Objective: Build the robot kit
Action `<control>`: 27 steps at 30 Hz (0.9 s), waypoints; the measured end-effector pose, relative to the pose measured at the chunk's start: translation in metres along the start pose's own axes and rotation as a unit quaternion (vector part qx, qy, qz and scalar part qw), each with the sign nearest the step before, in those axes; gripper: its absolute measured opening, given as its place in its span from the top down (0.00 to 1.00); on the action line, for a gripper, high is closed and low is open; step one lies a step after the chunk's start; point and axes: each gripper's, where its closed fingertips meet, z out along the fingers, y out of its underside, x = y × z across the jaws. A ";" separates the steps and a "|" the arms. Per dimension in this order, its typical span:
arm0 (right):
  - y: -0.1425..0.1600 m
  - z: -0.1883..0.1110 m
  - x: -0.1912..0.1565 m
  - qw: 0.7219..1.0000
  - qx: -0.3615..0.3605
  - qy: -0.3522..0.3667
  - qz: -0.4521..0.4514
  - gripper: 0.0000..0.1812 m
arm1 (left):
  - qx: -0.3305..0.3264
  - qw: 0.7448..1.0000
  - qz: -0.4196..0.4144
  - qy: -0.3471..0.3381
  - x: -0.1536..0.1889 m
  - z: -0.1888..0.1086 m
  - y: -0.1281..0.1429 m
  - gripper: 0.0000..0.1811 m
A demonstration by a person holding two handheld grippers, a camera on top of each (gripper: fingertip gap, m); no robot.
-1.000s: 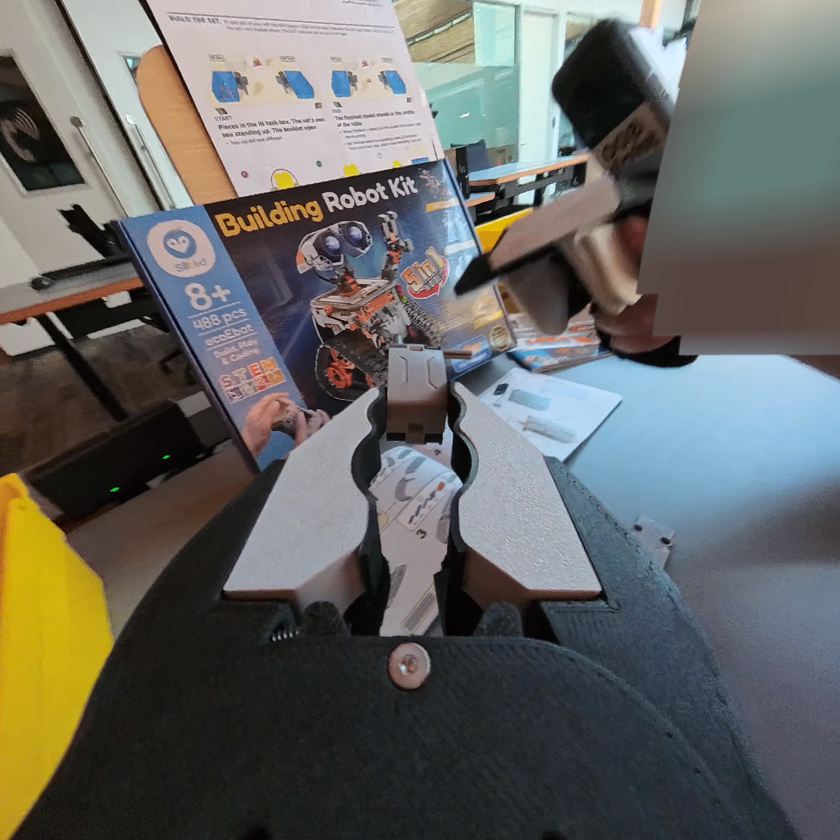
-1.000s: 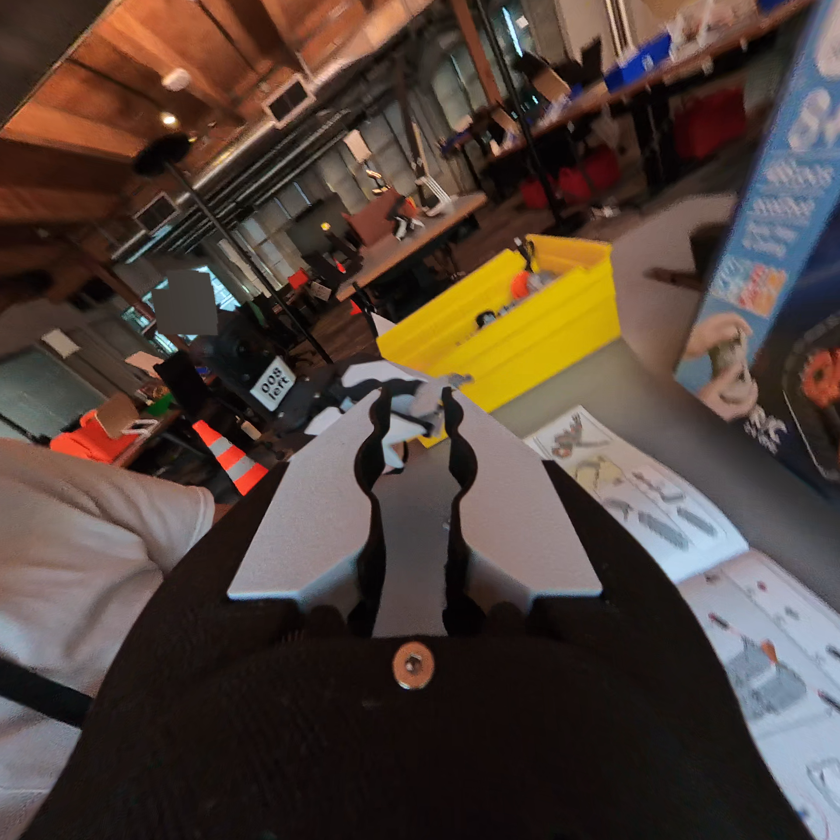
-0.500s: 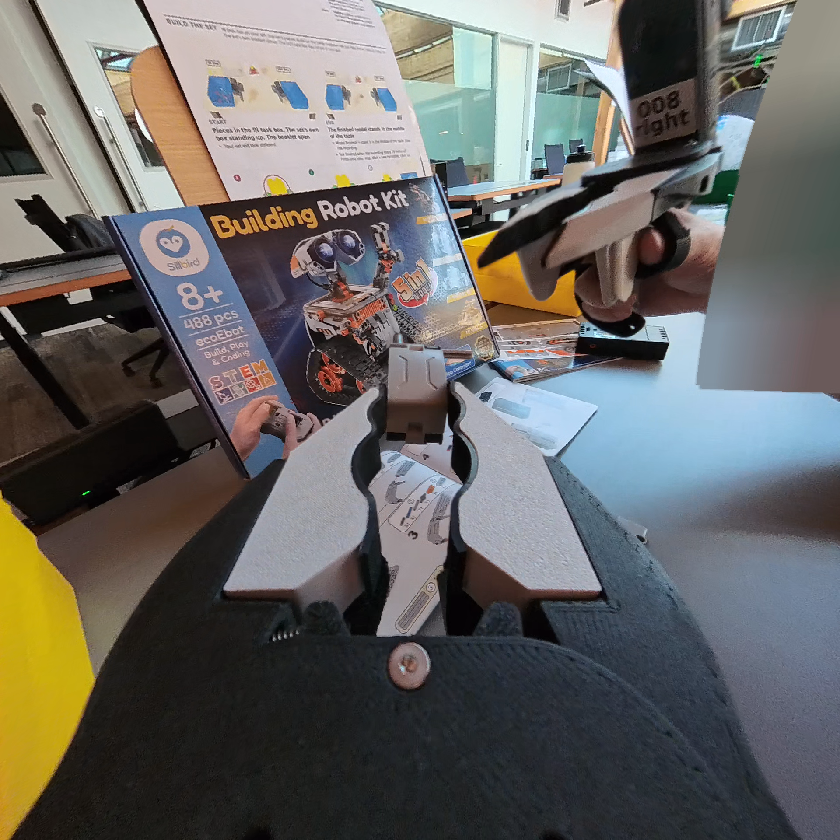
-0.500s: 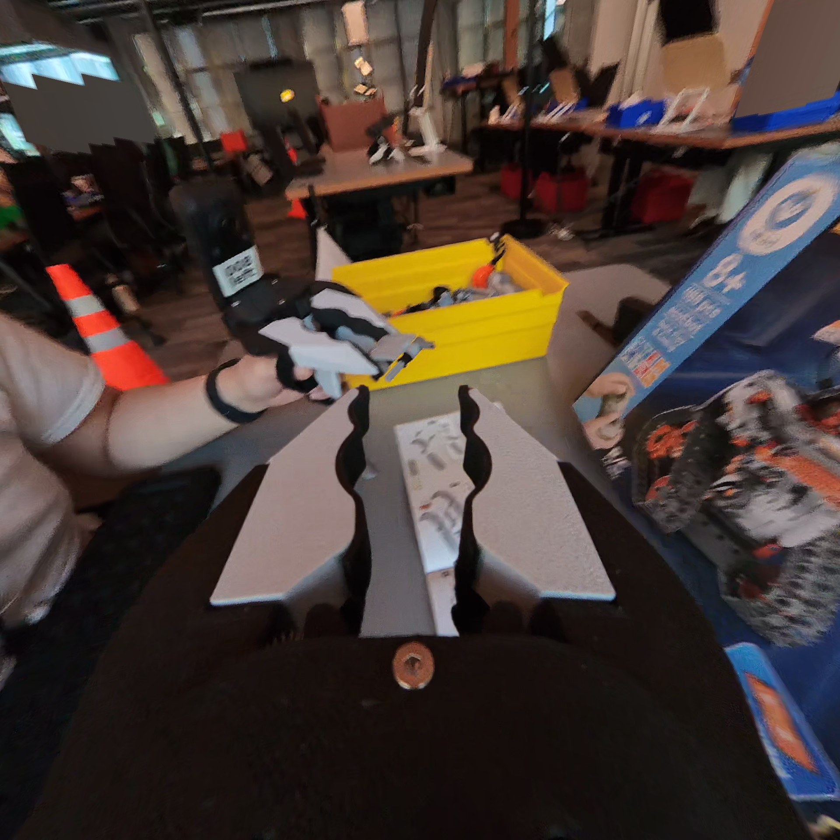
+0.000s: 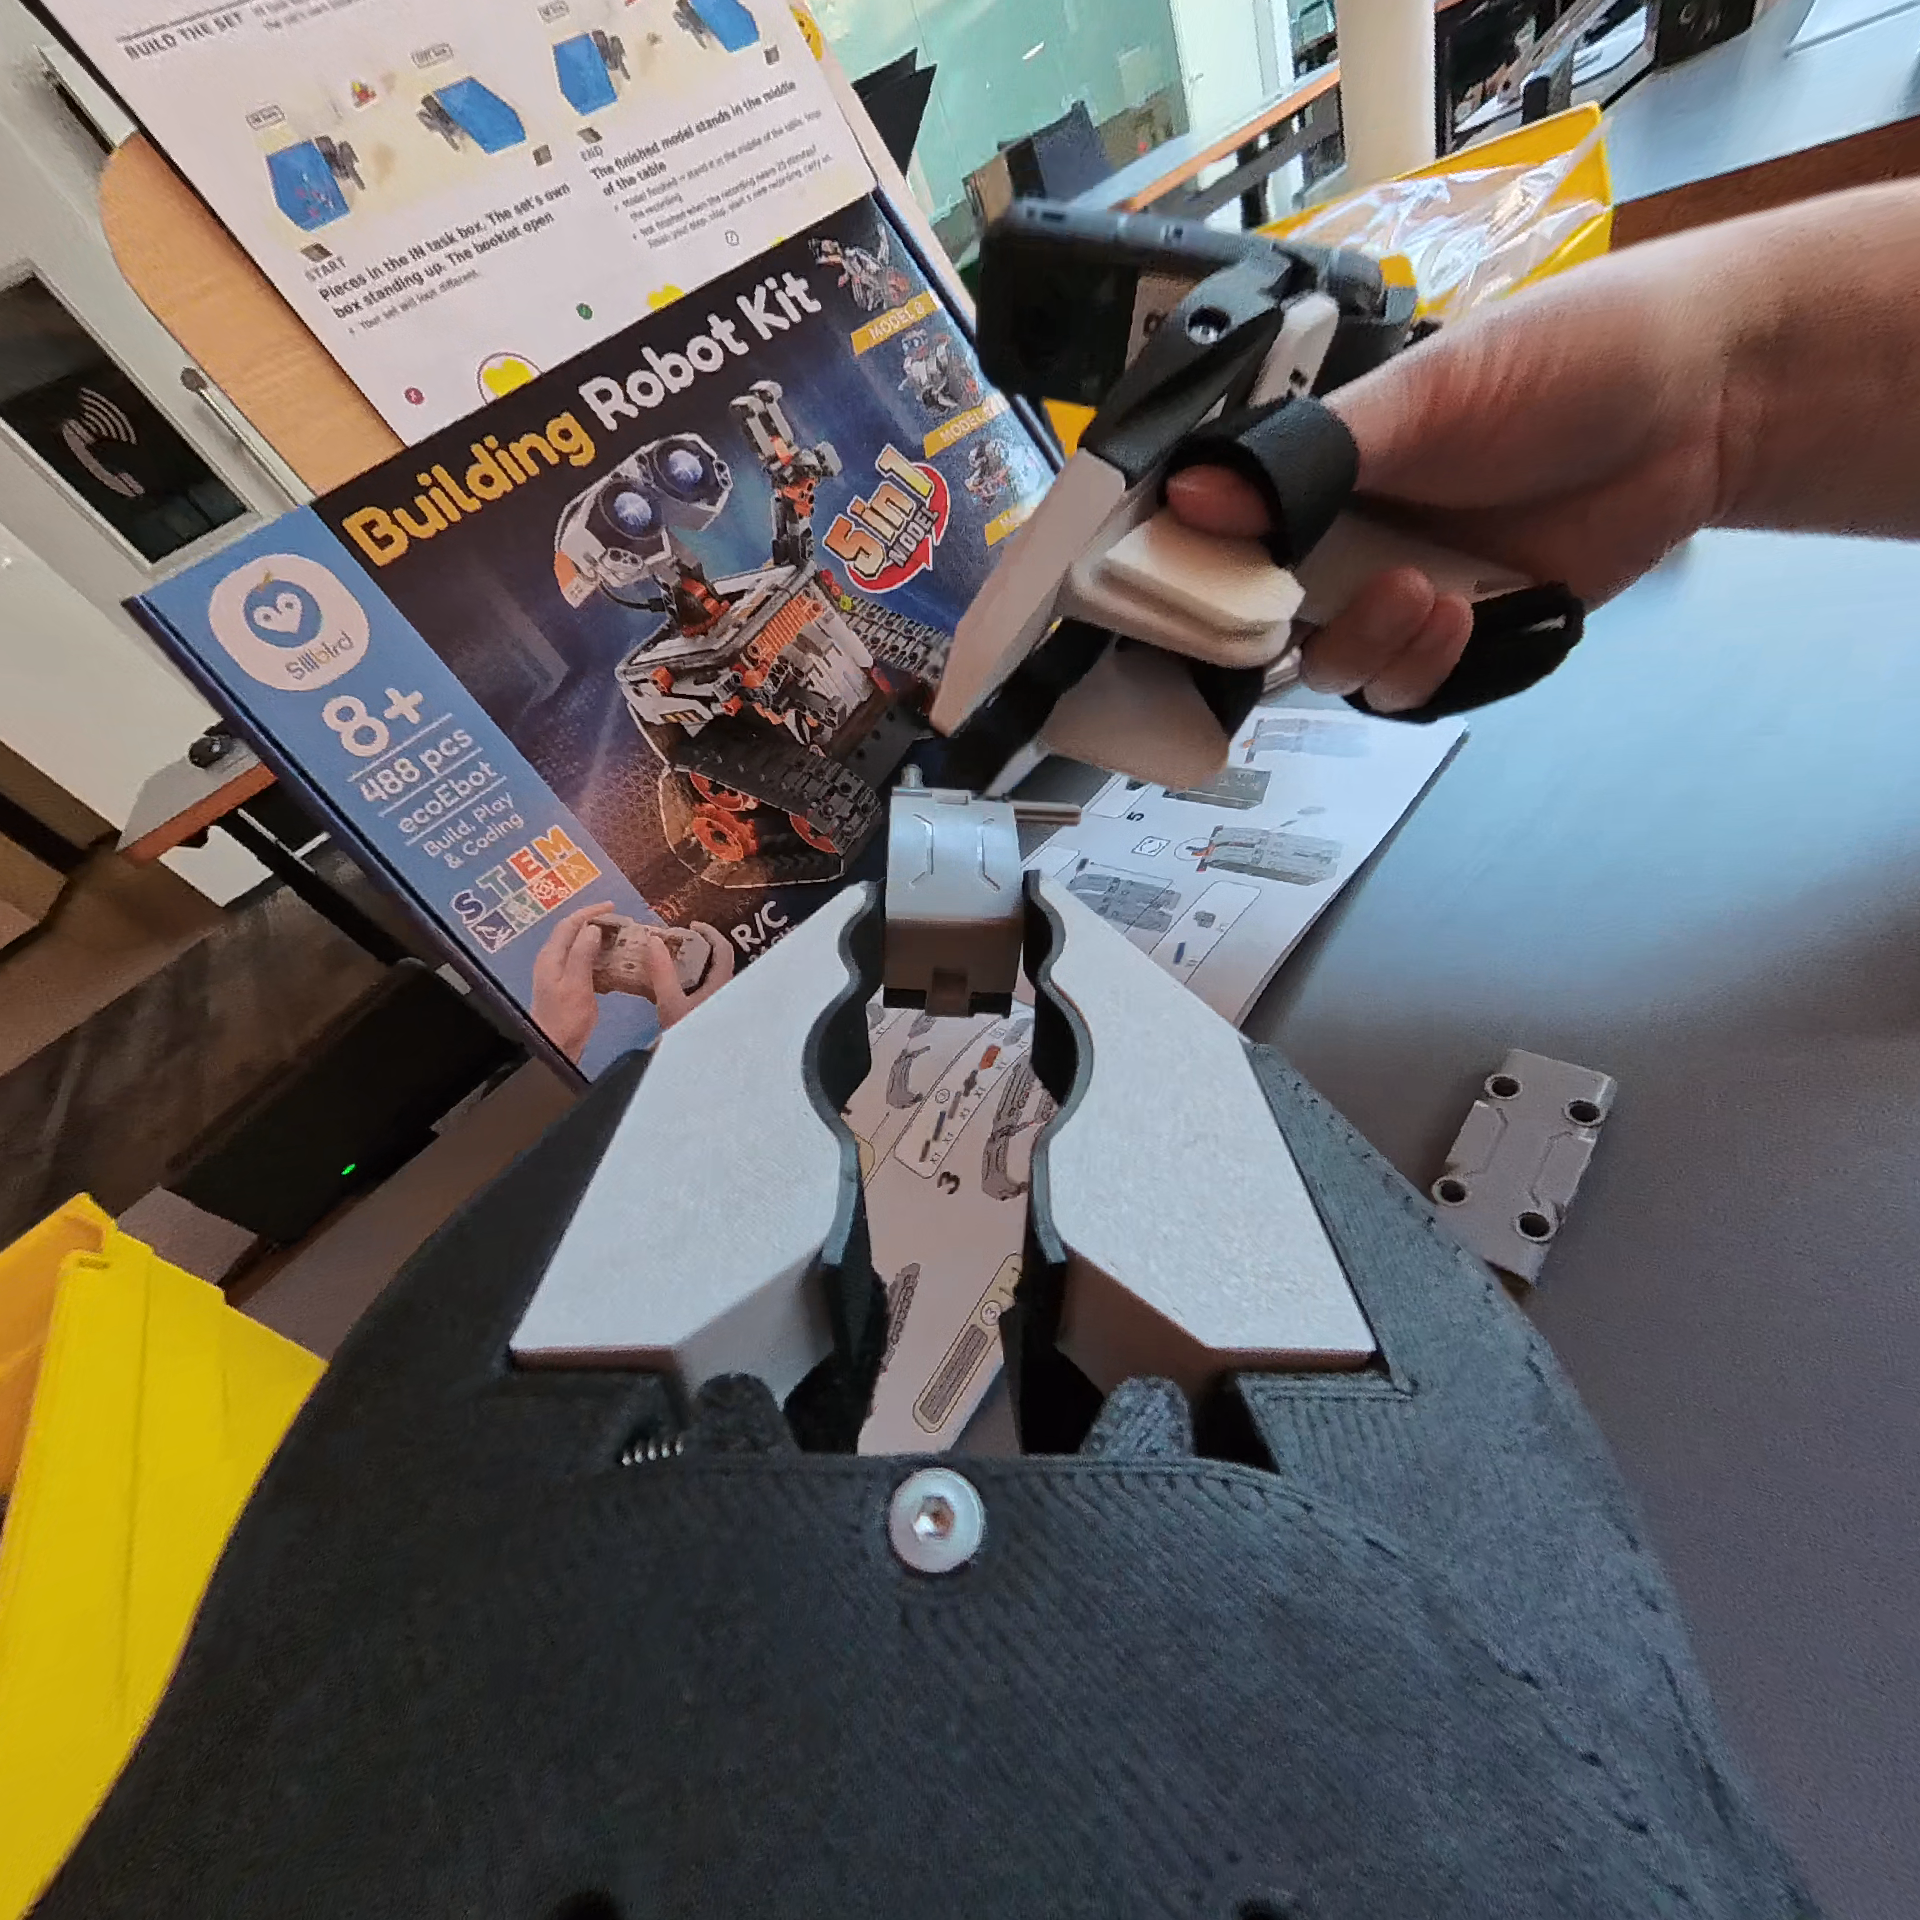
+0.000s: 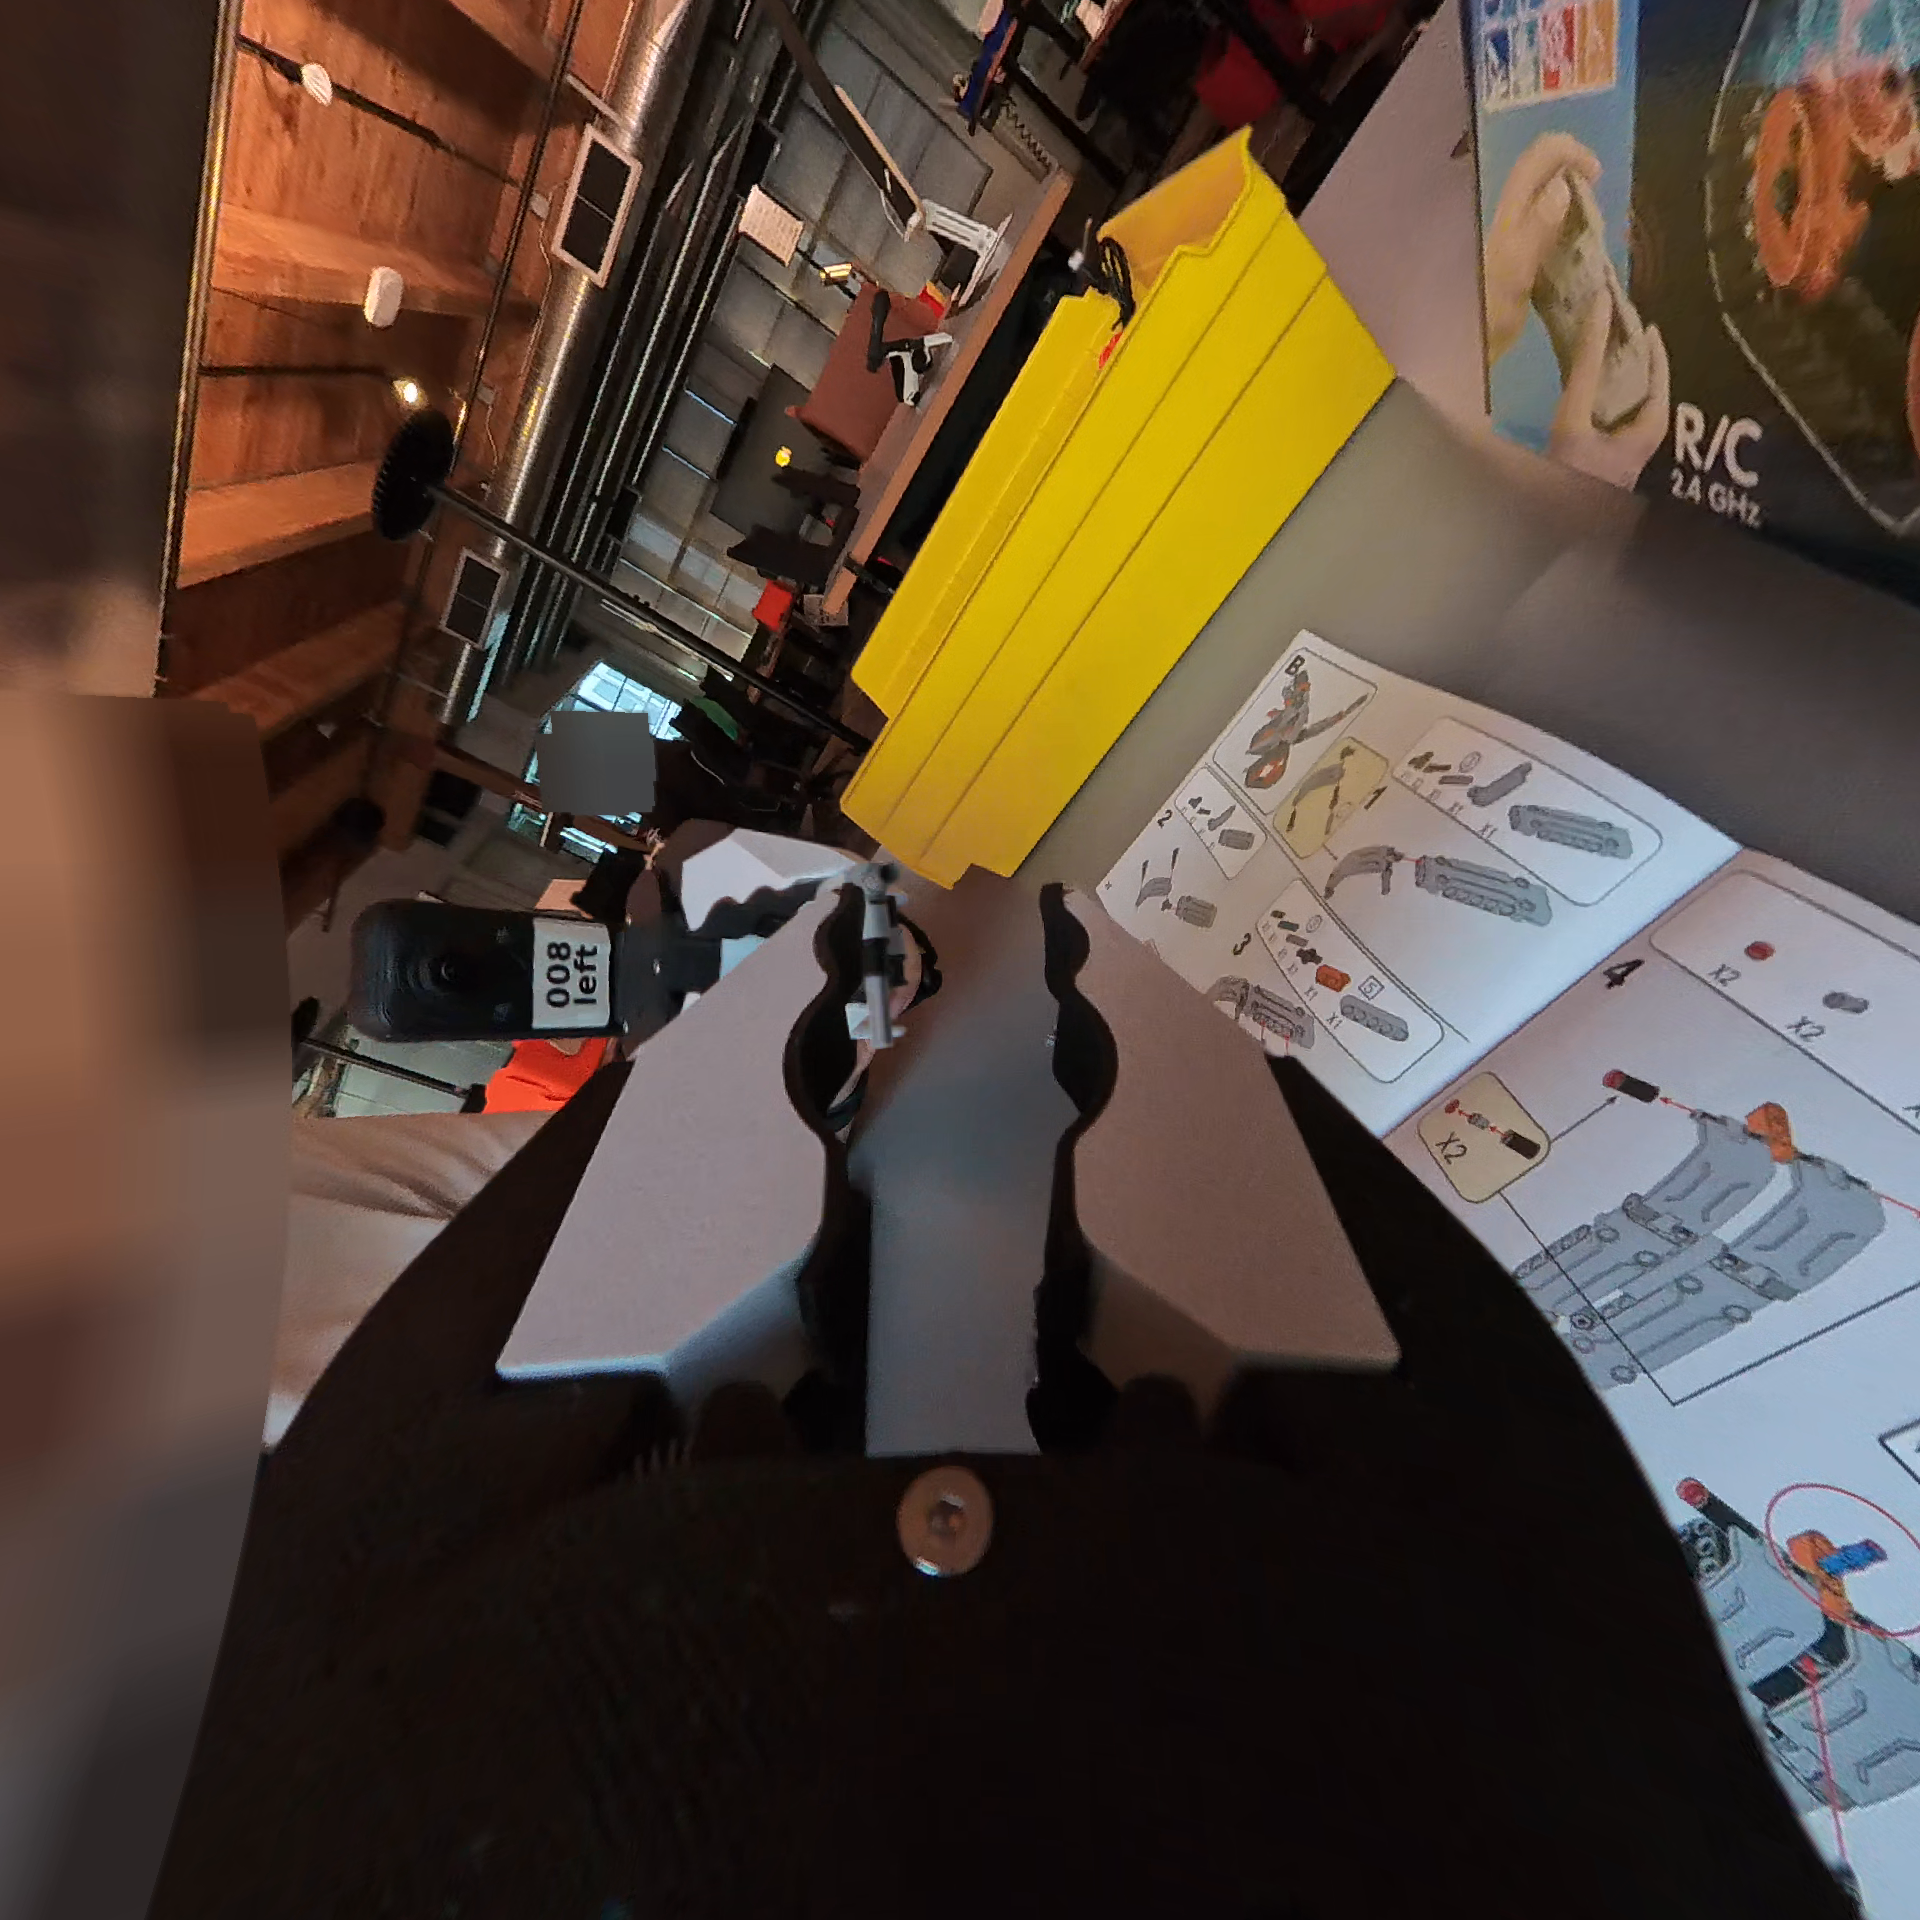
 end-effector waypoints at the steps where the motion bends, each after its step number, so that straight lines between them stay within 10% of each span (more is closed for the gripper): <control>1: 0.003 0.002 0.000 1.000 -0.006 -0.005 0.005 0.81 | 0.003 1.000 -0.006 0.004 0.000 -0.001 -0.001 0.86; 20: 0.024 0.013 -0.030 0.980 -0.054 -0.142 0.132 0.97 | 0.009 0.999 -0.016 0.036 0.014 0.005 0.001 0.75; 27: 0.029 0.016 -0.042 0.972 -0.067 -0.189 0.125 0.93 | 0.014 1.000 -0.006 0.027 0.011 0.002 -0.003 0.86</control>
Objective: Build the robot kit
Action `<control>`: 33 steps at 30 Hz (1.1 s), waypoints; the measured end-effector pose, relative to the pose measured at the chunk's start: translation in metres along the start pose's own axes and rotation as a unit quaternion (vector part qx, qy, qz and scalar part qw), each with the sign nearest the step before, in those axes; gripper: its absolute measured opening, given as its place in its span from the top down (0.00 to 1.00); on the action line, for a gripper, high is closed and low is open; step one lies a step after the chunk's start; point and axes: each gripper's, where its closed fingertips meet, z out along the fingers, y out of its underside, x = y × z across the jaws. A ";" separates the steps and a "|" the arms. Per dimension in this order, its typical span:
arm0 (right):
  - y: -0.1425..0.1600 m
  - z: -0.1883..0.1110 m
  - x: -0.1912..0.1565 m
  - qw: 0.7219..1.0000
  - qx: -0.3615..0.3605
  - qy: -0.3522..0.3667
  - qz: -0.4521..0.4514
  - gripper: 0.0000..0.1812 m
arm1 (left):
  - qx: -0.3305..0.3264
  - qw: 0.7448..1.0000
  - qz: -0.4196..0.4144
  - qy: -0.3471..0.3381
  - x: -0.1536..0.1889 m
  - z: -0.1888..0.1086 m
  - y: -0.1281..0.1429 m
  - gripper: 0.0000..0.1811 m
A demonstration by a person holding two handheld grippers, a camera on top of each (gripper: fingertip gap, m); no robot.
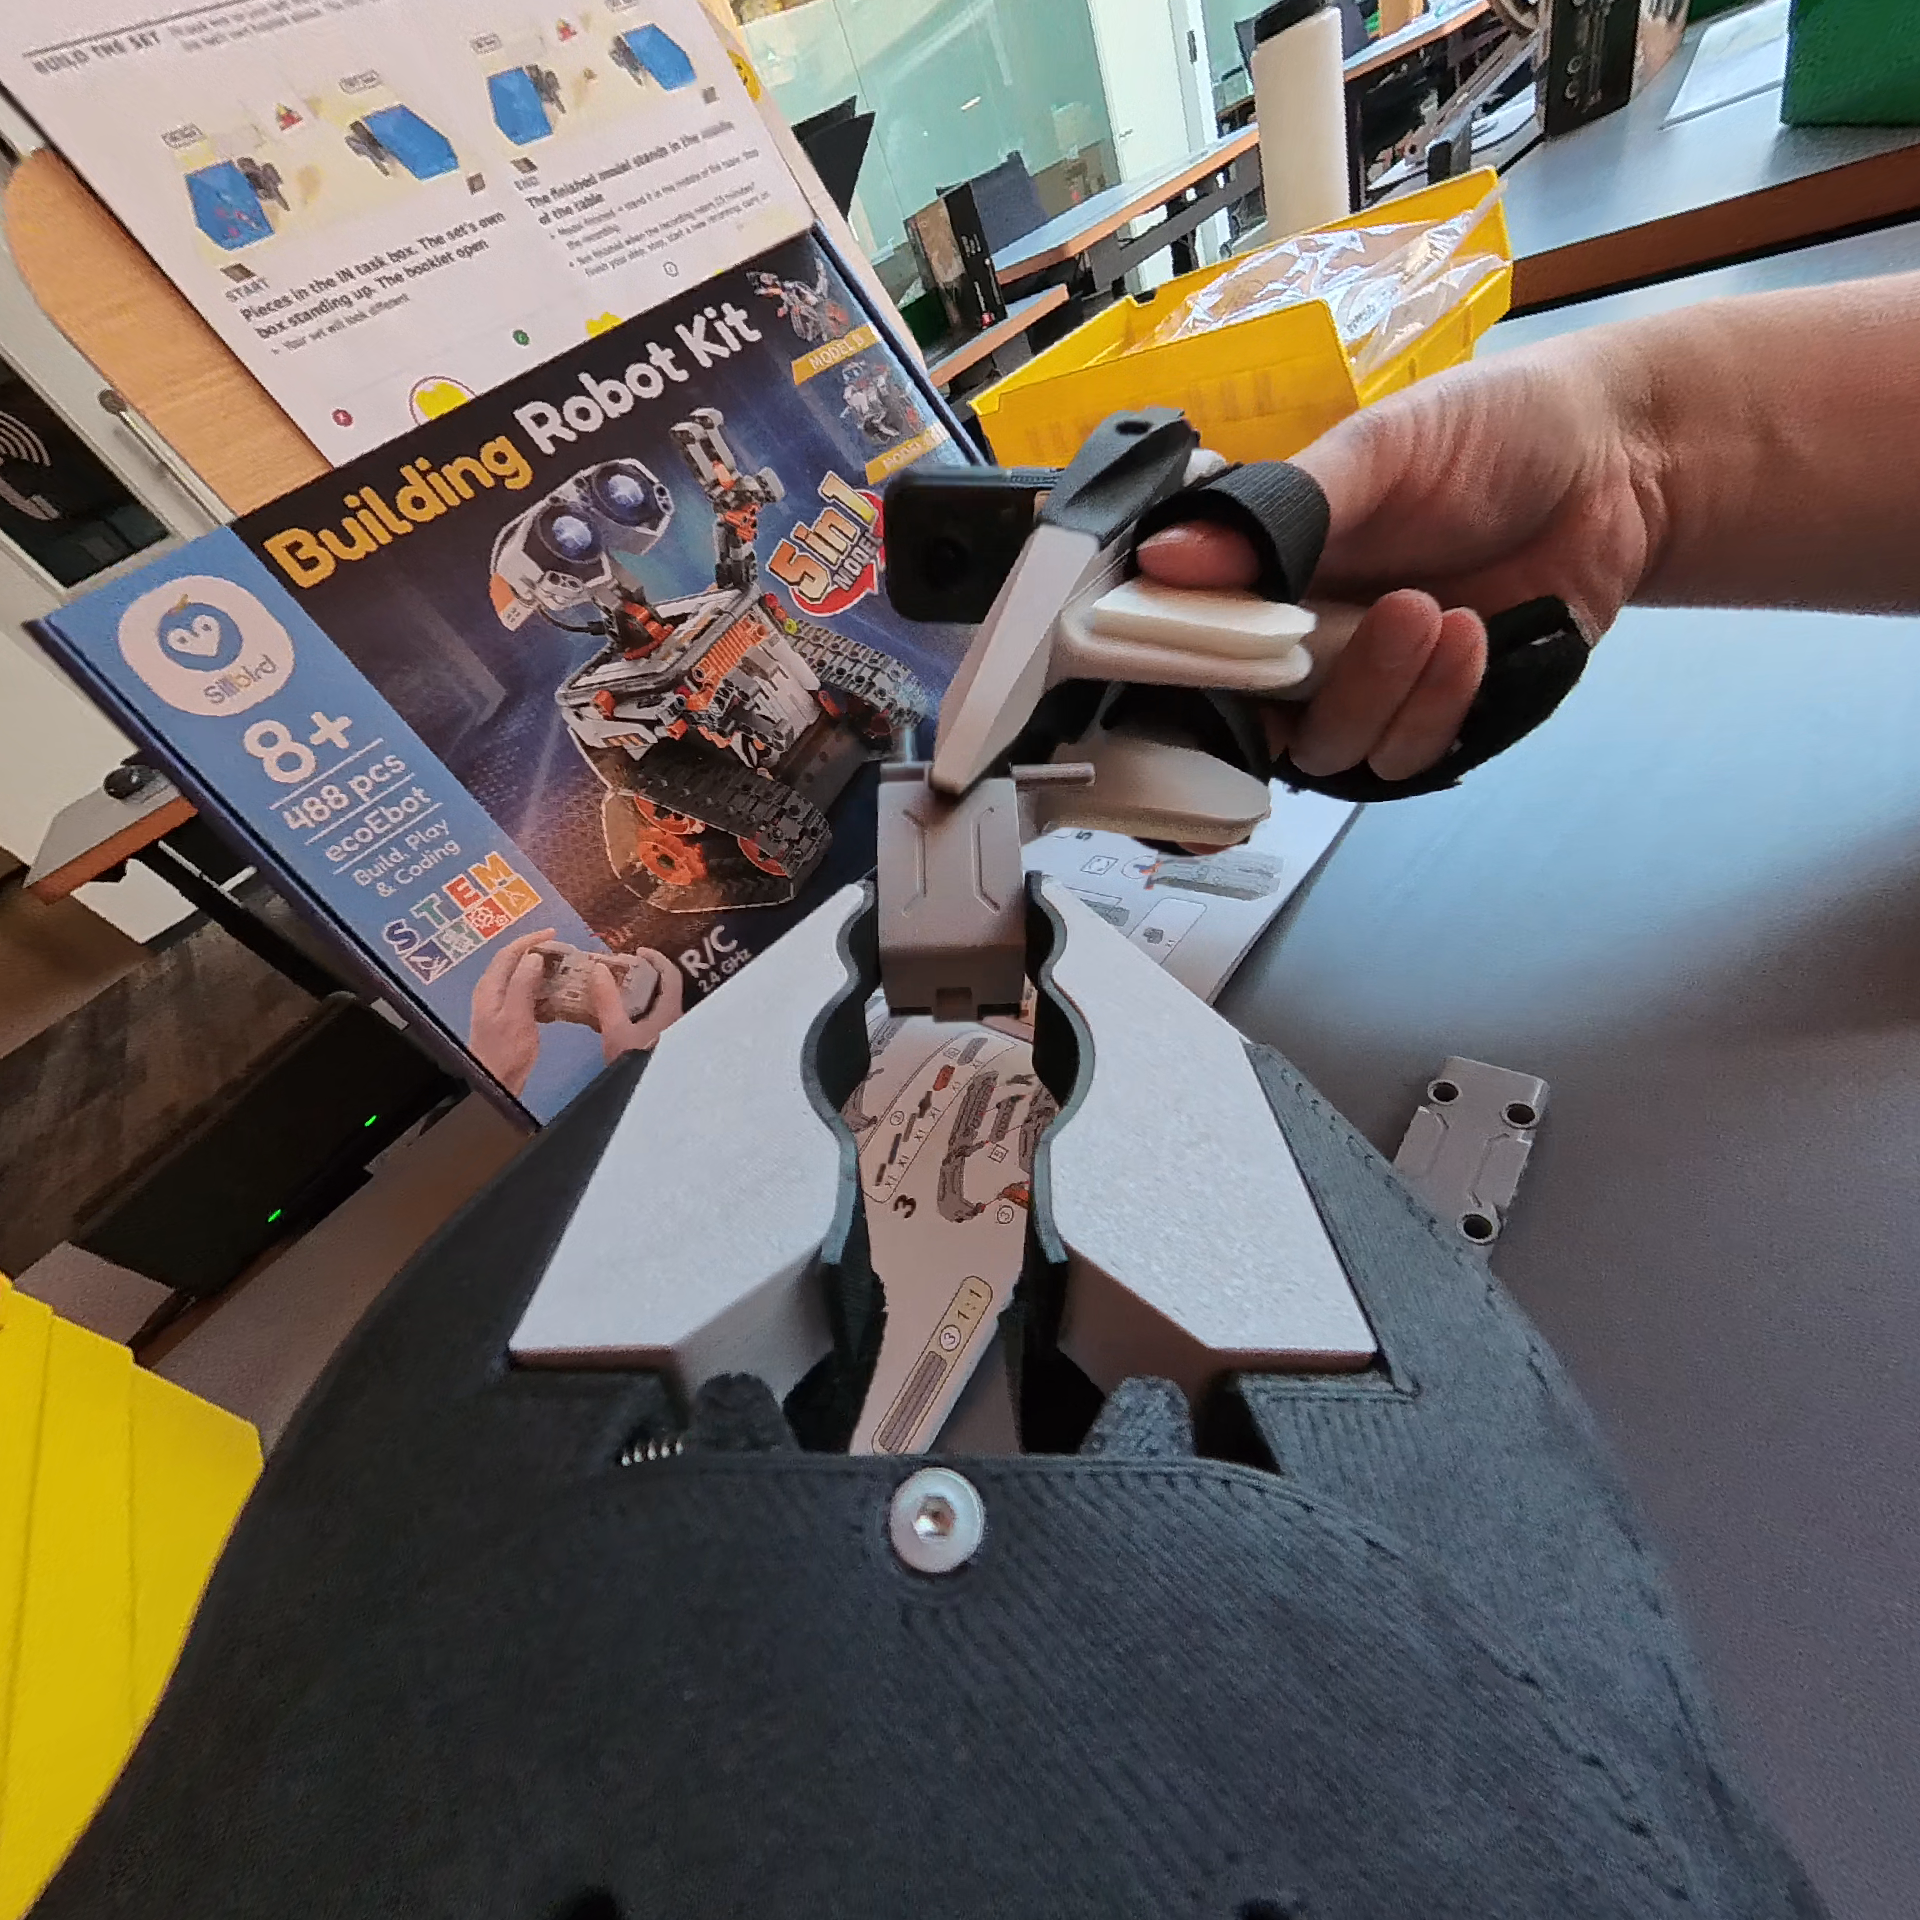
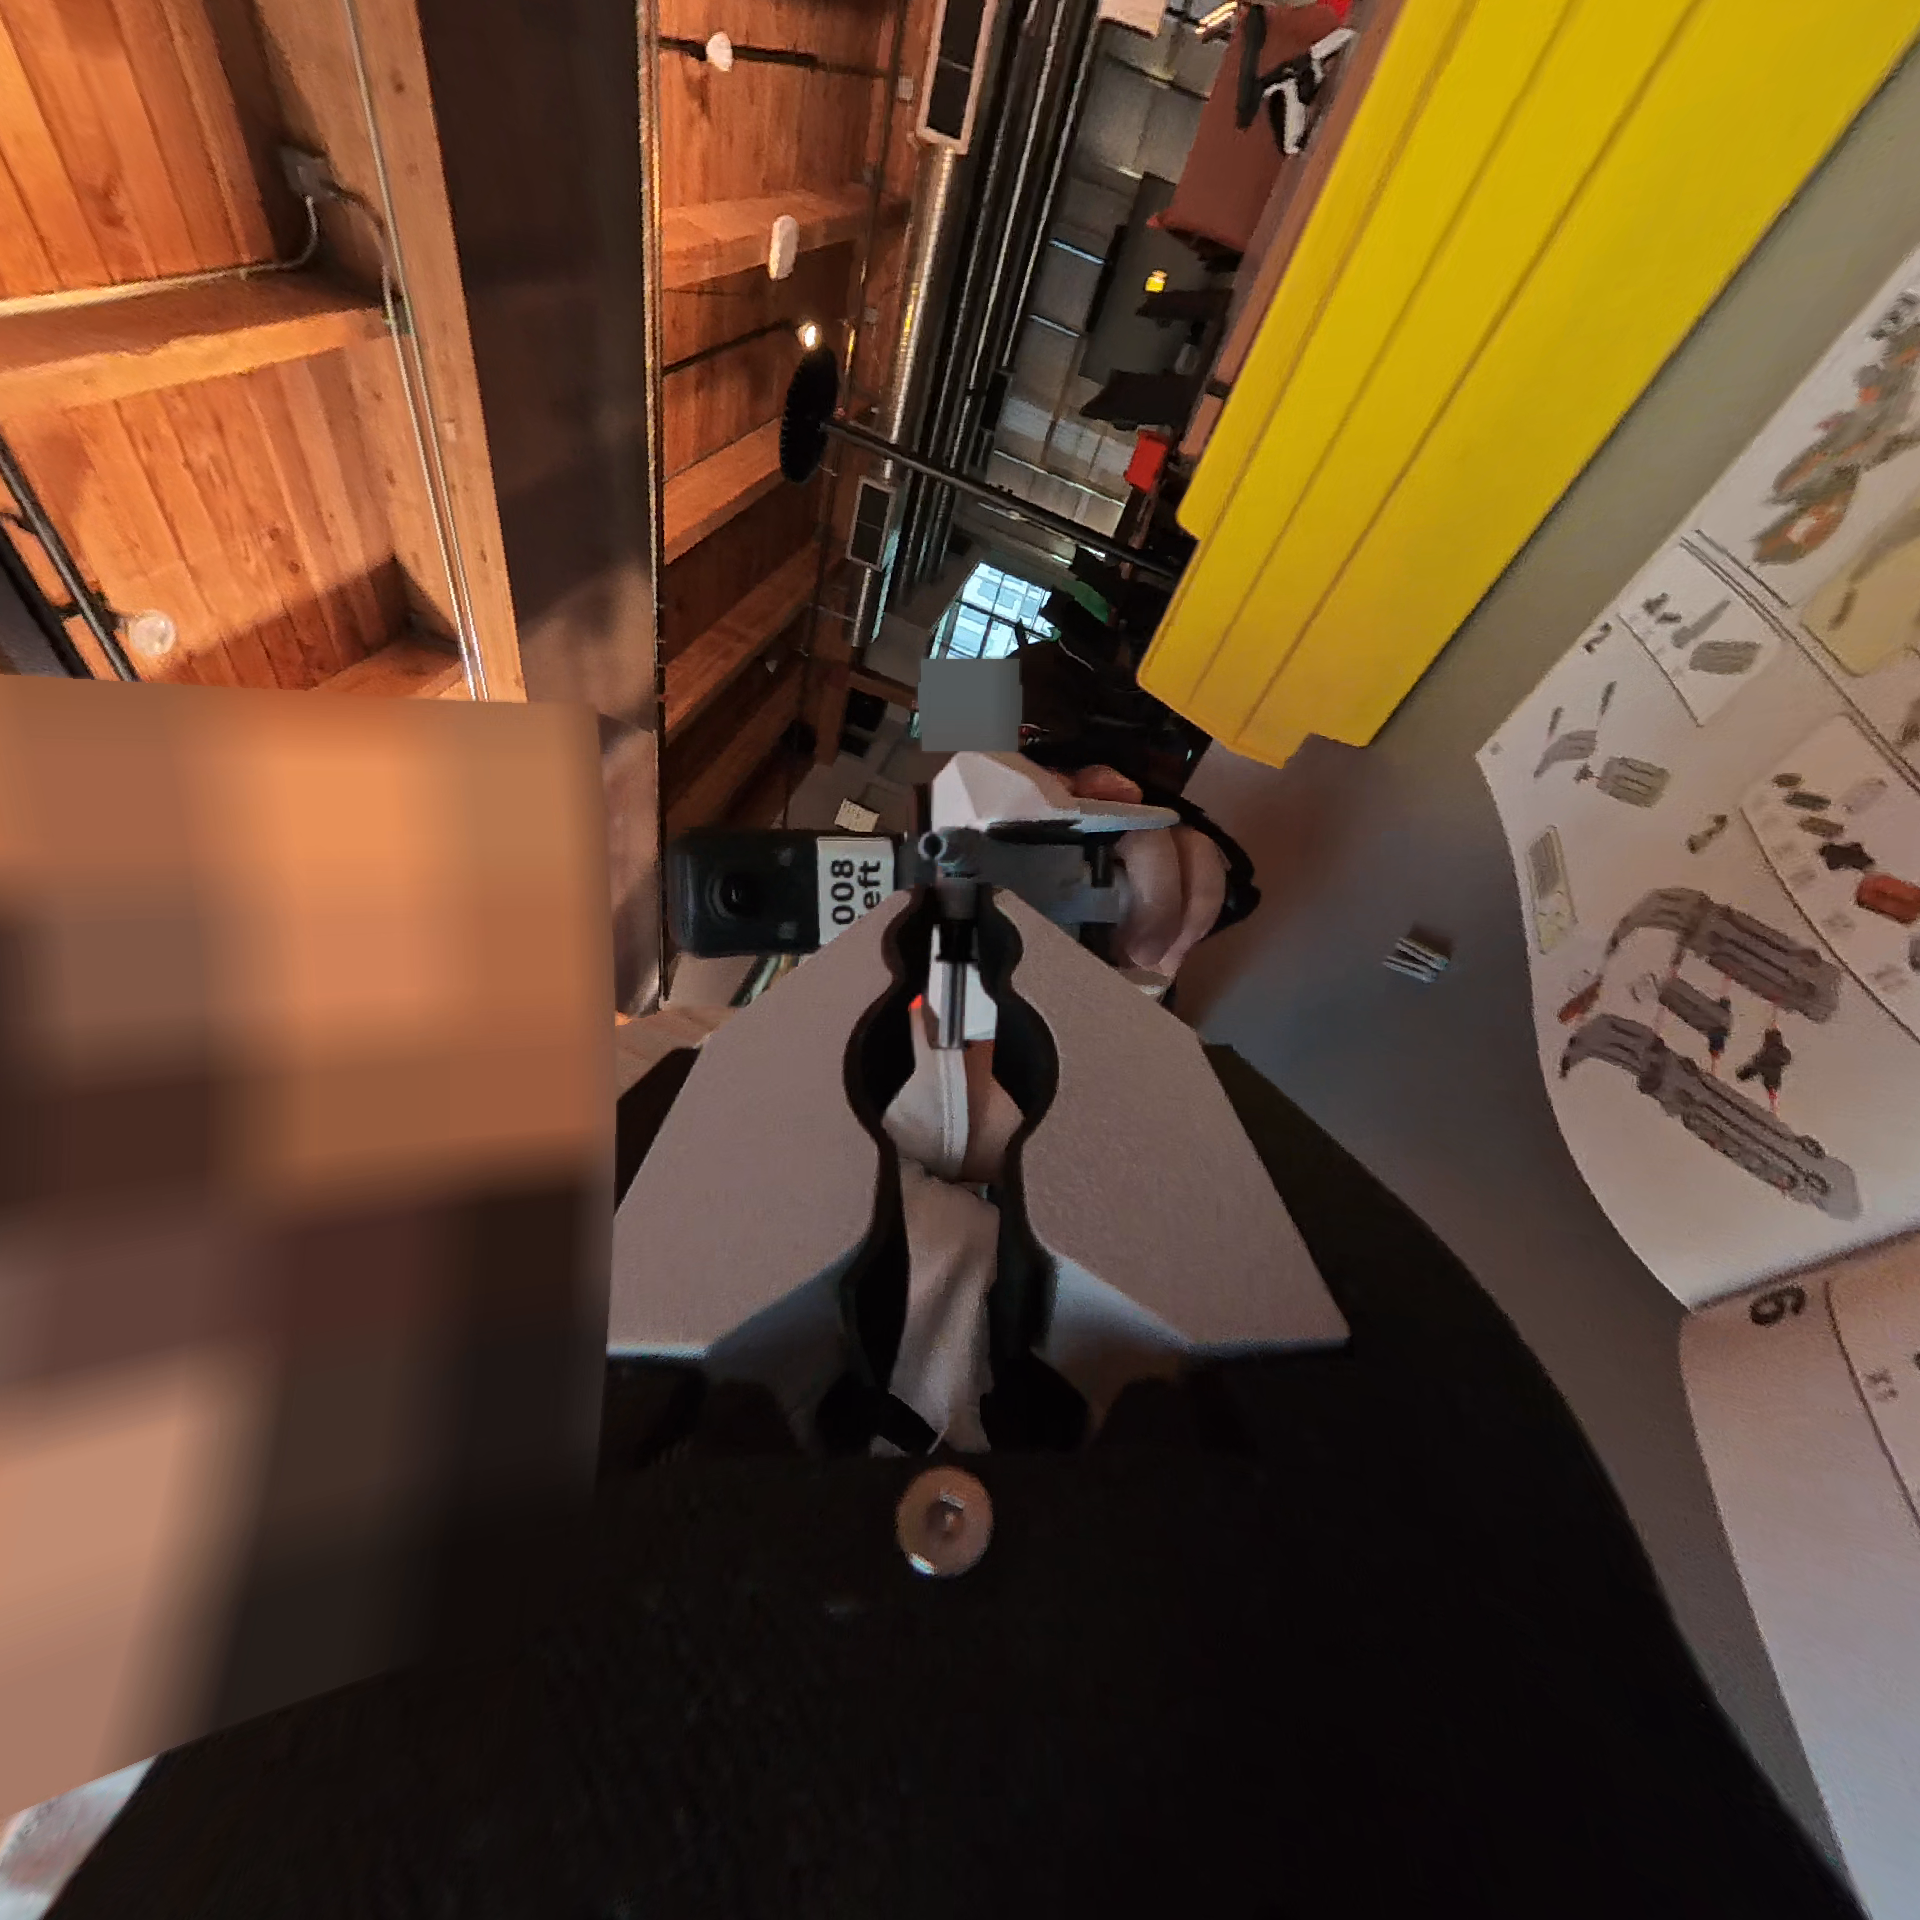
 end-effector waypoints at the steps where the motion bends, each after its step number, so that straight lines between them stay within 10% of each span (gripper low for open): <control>1: -0.001 -0.001 -0.004 1.000 -0.005 0.001 -0.027 0.91 | 0.001 1.000 -0.006 -0.003 -0.002 -0.001 -0.001 0.86; 4: -0.013 -0.017 -0.001 0.975 -0.010 0.098 -0.200 0.84 | 0.007 0.999 -0.026 -0.022 -0.017 -0.007 -0.003 0.86; 14: -0.010 -0.057 -0.087 0.737 -0.066 0.321 -0.591 0.71 | 0.036 0.994 -0.070 -0.081 -0.057 -0.026 -0.009 0.86; 23: 0.092 -0.059 0.055 0.775 -0.218 0.314 -0.503 0.70 | 0.036 0.994 -0.065 -0.075 -0.053 -0.024 -0.009 0.86; 33: 0.113 -0.067 0.091 0.743 -0.295 0.323 -0.507 0.75 | 0.022 0.996 -0.075 -0.047 -0.043 -0.016 -0.002 0.86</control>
